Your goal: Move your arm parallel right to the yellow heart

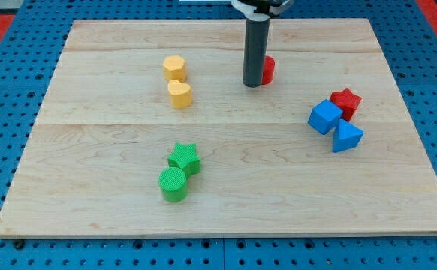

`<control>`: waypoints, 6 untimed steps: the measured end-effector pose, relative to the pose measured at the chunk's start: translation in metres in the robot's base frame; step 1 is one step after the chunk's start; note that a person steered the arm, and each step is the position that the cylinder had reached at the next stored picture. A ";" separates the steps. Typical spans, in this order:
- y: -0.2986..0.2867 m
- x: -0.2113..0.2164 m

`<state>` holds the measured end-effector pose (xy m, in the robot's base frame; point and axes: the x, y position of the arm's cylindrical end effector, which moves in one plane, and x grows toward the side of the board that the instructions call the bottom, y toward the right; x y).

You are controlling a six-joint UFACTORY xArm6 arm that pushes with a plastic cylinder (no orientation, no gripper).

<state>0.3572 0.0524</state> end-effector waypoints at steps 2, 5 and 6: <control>0.069 -0.045; 0.106 -0.044; 0.110 -0.038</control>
<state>0.3191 0.1625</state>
